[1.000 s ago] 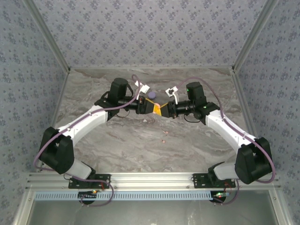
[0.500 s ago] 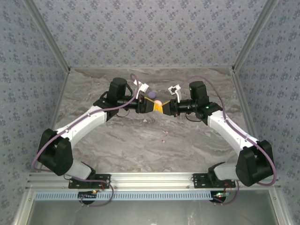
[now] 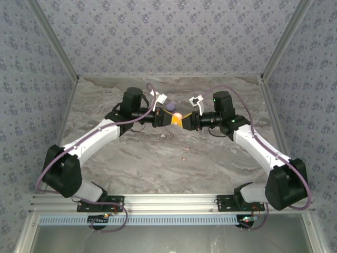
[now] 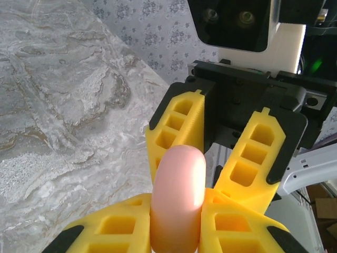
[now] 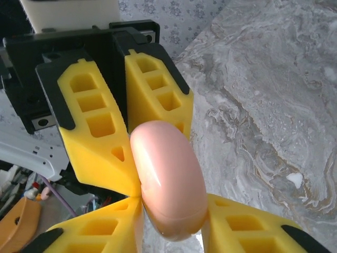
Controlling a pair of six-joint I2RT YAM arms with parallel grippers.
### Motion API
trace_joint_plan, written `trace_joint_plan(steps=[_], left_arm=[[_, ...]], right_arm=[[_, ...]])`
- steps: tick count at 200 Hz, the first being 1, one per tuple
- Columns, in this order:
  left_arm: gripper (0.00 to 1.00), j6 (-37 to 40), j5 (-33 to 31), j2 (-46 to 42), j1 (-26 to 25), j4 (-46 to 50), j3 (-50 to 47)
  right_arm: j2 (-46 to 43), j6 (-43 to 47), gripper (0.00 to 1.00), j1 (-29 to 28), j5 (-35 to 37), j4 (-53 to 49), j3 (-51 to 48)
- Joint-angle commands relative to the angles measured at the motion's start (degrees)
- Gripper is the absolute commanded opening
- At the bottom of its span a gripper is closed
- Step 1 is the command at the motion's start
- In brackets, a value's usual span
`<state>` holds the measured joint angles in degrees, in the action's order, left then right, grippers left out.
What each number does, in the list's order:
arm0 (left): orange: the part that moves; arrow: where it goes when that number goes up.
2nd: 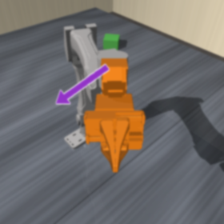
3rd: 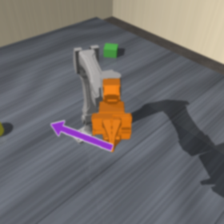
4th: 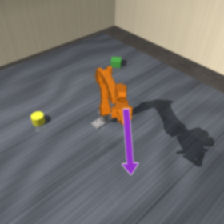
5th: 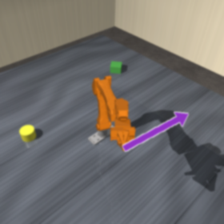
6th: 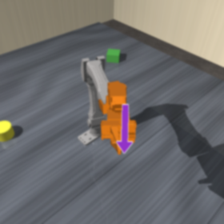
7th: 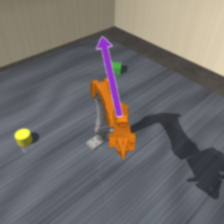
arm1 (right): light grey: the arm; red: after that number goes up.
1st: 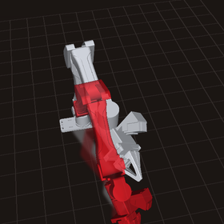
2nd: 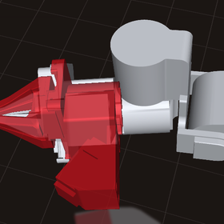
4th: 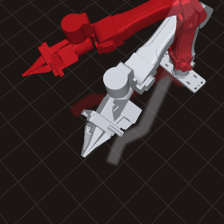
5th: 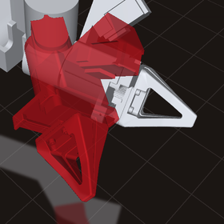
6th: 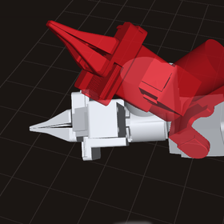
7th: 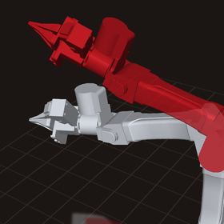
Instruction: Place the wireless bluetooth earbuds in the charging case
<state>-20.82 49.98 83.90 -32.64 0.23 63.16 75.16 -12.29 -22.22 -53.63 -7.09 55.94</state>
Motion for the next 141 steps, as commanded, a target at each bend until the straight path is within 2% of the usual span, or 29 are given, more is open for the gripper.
trace_joint_plan(steps=[1, 41, 84, 141], left_arm=[[0.17, 2.52, -0.23, -0.32, 0.0, 3.34, 2.43], [0.16, 4.16, 1.6, -0.56, -0.01, 5.23, 3.55], [0.16, 4.2, 3.63, -0.66, -0.12, 4.56, 3.95], [0.16, 4.49, 4.61, -0.63, -0.79, 4.67, 4.26]], right_arm=[[-2.35, 0.84, 0.48, 1.3, 0.83, -0.7, -0.09], [-3.02, 3.03, 0.55, 2.64, -1.07, -3.43, 1.24], [-2.12, 5.1, 0.58, 2.54, -4.11, -5.6, 2.58], [-0.31, 6.8, 0.52, 1.17, -5.92, -7.06, 4.48]])
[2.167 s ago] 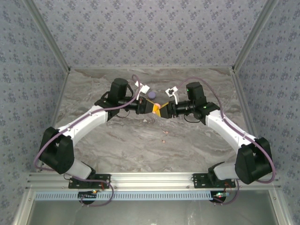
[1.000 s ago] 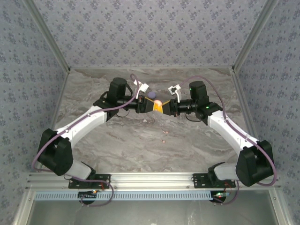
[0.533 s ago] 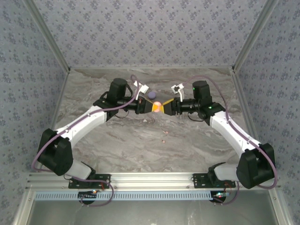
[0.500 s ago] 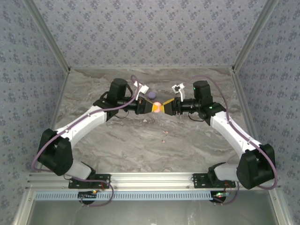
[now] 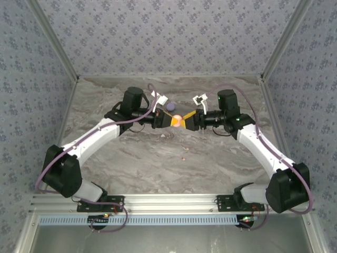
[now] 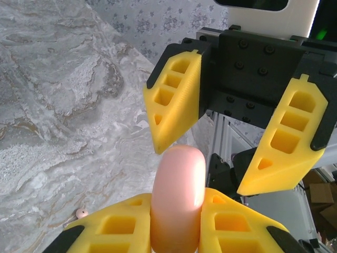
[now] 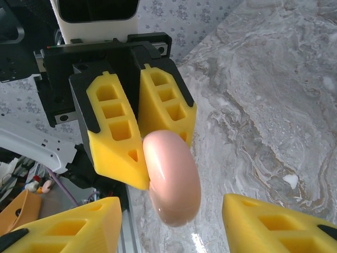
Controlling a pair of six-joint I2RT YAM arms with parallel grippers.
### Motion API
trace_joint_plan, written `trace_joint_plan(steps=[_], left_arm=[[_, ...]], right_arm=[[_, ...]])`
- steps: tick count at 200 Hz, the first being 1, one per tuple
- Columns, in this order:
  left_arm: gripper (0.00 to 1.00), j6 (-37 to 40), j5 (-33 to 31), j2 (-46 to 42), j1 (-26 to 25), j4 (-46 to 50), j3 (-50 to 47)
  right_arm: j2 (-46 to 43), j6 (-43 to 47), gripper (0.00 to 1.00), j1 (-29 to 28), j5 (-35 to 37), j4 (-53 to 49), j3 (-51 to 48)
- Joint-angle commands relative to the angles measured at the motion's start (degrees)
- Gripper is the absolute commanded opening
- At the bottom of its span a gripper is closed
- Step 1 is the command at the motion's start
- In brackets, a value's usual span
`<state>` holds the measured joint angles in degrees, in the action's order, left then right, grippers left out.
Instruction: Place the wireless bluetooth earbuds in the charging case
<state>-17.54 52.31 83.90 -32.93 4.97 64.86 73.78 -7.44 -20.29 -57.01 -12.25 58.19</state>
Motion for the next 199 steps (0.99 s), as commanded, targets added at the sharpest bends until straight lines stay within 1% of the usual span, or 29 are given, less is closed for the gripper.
trace_joint_plan(steps=[1, 13, 30, 63, 82, 98, 111, 136, 199], left_arm=[[0.16, 1.2, 2.31, -0.65, -0.53, -0.06, 2.55], [0.16, 1.32, 2.41, -0.7, -0.67, -0.05, 2.64], [0.16, 1.49, 2.44, -0.76, -0.89, 0.04, 2.73], [0.16, 1.63, 2.3, -0.75, -0.88, 0.3, 2.64], [0.18, 1.72, 2.18, -0.89, -0.83, 0.45, 2.55], [0.21, 1.72, 1.83, -1.14, -0.84, 0.48, 2.28], [0.28, 1.65, 1.71, -1.43, -0.84, 0.48, 2.18], [0.37, 1.31, 0.89, -2.13, -0.85, 0.08, 1.67], [0.5, -0.66, -2.22, -5.19, -0.45, -3.11, -1.78]], right_arm=[[1.13, 1.97, 0.52, -0.78, -2.51, -1.94, 2.25], [1.45, 2.08, 0.5, -1.02, -2.7, -2.09, 2.59], [1.76, 2.16, 0.43, -1.11, -2.94, -2.0, 2.96], [1.7, 2.04, 0.25, -1.11, -2.93, -2.1, 3.03], [1.27, 1.82, 0.19, -0.85, -2.21, -1.98, 2.89], [0.86, 1.36, 0.17, -0.38, -1.69, -1.58, 2.47], [0.47, 0.67, 0.15, -0.02, -1.61, -0.9, 2.15], [-0.12, -0.53, 0.14, 0.67, -1.46, 0.33, 1.73], [-0.39, -2.71, 0.13, 1.4, -0.47, 2.07, 1.61]])
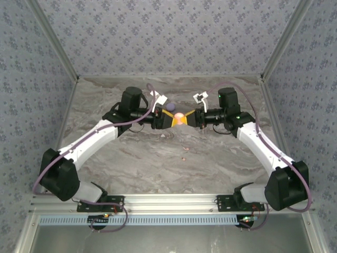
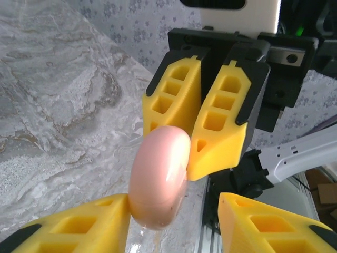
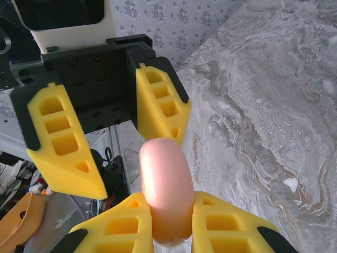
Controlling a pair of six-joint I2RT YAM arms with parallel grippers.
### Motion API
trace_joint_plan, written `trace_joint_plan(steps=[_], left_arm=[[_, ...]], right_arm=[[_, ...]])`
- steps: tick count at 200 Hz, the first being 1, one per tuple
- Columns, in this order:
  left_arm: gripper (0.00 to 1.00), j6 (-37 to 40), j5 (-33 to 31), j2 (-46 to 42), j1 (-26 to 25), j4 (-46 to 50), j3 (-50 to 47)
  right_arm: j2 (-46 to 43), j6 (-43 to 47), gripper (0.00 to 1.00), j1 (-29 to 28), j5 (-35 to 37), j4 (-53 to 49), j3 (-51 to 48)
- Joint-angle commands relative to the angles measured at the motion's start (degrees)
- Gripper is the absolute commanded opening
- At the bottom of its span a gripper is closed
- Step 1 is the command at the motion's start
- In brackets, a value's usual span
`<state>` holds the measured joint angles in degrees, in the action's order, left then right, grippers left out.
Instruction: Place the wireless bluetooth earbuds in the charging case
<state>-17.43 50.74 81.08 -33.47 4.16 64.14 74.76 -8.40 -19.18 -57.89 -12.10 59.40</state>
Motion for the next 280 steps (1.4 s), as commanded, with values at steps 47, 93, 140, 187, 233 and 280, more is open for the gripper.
trace_joint_plan(steps=[47, 93, 140, 187, 233, 280], left_arm=[[0.55, -3.1, -0.43, -2.47, 0.24, -6.09, -2.86], [0.57, -6.37, 0.01, -2.11, 0.01, -11.51, -4.18], [0.51, -6.73, 0.13, -1.79, -0.35, -12.24, -3.85], [0.48, -7.39, 0.08, -1.53, -0.55, -13.38, -3.75], [0.44, -8.13, -0.15, -1.18, -0.72, -14.36, -3.62], [0.4, -8.41, -0.28, -1.13, -0.79, -14.79, -3.66]], right_arm=[[-1.81, -3.76, 0.13, 0.29, -0.81, 4.32, 0.41], [-2.69, -5.22, 0.13, 0.05, -1.62, 6.03, 0.63], [-2.69, -6.08, 0.13, -0.51, -1.75, 7.2, 0.67], [-2.71, -6.6, 0.13, -1.01, -1.39, 7.87, 0.72], [-2.78, -7.23, 0.13, -1.31, -1.15, 8.53, 0.81], [-2.87, -7.94, 0.13, -1.41, -0.61, 9.28, 0.5]])
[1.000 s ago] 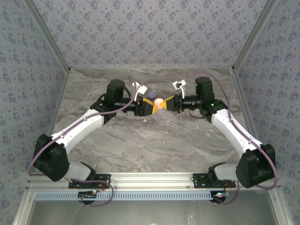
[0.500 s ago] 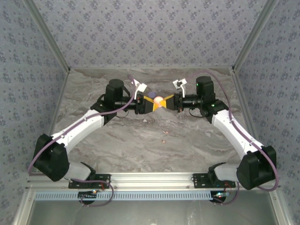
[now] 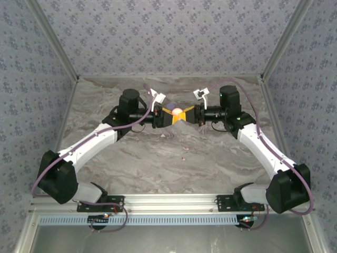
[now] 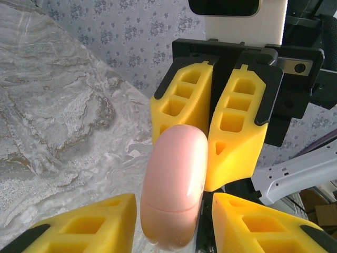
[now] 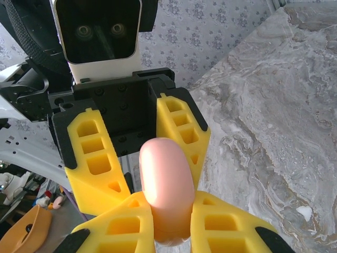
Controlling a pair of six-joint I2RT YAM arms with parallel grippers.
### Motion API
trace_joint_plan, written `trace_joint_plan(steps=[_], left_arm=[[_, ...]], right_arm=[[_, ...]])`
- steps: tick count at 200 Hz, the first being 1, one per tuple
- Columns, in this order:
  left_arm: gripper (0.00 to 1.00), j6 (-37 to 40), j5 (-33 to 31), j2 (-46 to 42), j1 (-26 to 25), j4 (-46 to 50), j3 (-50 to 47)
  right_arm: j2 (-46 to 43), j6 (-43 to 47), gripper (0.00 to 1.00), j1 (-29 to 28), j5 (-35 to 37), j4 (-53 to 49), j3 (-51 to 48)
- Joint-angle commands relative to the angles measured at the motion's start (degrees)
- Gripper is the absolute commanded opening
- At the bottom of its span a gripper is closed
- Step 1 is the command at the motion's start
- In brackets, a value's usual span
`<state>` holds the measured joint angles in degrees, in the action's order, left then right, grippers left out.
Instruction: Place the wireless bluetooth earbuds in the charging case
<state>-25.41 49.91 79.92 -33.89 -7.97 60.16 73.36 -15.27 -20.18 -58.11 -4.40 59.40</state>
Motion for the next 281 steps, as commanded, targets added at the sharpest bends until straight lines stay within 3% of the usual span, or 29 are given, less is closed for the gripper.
trace_joint_plan(steps=[1, 96, 149, 164, 199, 281], left_arm=[[0.4, -0.43, 0.54, 0.0, -0.34, -2.62, 0.36], [0.36, -0.69, 0.42, 0.28, -0.5, -3.17, 0.31], [0.21, -0.09, -0.56, 0.67, -0.56, -2.31, 0.27], [0.21, 0.99, -1.73, 0.44, -0.57, -0.88, 0.34], [0.19, 7.03, -4.94, -0.13, -0.61, 5.49, 1.82], [0.15, 27.61, -6.23, -4.68, -1.86, -2.43, -6.23]], right_arm=[[-1.47, -1.08, 0.13, -0.39, -0.37, 1.59, 0.48], [-1.55, -1.01, 0.14, -0.47, -0.27, 1.61, 0.22], [-1.84, -0.66, 0.15, -0.51, 0.57, 0.73, 0.45], [-2.25, 0.37, 0.21, -0.55, 2.05, -1.1, 0.73], [-4.49, 4.15, 0.47, -0.47, 8.51, -7.87, 1.59], [-6.57, 11.33, 0.59, -3.55, 15.76, -19.73, 4.27]])
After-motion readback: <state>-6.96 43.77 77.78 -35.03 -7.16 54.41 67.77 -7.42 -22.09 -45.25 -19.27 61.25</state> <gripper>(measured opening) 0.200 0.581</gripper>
